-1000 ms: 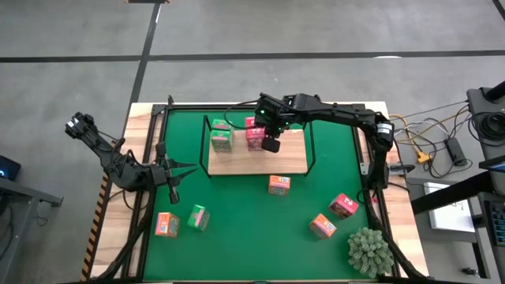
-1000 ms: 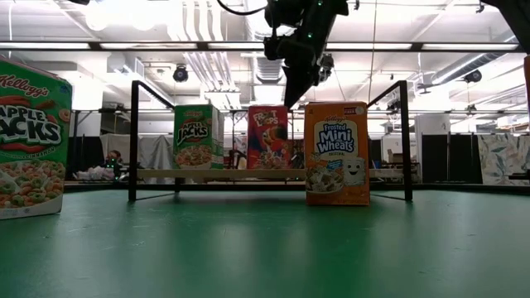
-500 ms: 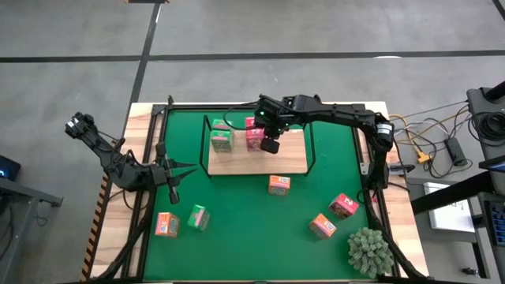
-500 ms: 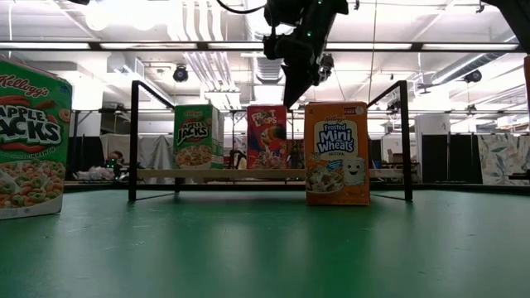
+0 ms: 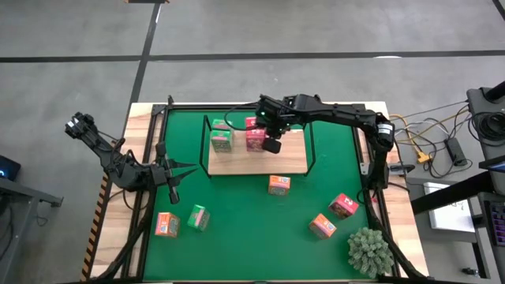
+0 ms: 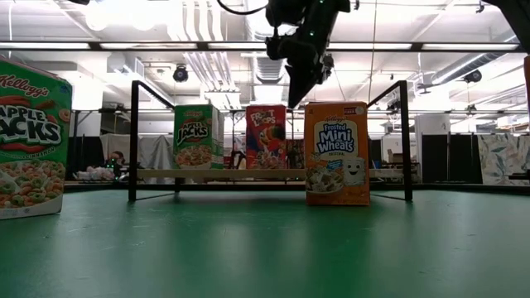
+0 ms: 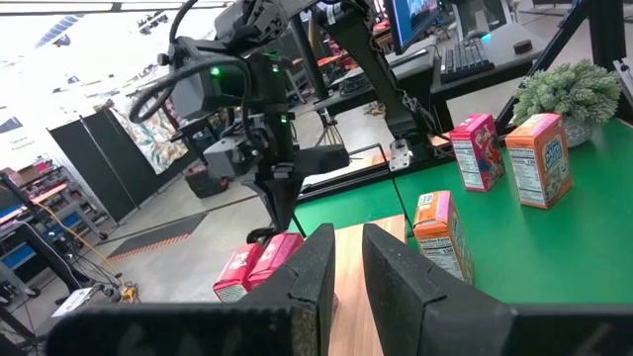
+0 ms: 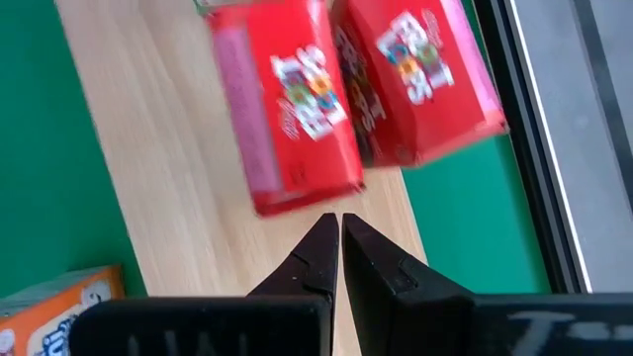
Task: Stack cereal on shelf
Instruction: Put the left red cereal box on the shelf aligned with the other red cereal box
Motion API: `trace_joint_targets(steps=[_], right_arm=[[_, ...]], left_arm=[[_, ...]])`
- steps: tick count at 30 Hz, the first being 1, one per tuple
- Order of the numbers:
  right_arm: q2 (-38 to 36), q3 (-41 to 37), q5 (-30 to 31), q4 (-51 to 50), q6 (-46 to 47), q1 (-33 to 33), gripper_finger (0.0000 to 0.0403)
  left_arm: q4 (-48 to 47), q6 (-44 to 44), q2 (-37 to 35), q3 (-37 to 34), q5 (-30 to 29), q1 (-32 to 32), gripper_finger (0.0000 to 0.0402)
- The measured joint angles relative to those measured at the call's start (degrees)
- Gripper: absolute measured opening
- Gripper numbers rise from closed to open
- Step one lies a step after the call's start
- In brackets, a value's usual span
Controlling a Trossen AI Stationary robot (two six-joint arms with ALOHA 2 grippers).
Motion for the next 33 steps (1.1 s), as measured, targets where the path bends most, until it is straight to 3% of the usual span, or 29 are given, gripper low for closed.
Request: trace_joint_targets(steps=[33], right_arm=[[1.2,-1.5,0.2,3.4,1.0,0.4,0.0009]], left_arm=[[0.0,0.0,0.0,0.0,0.0,0.0,0.0039]])
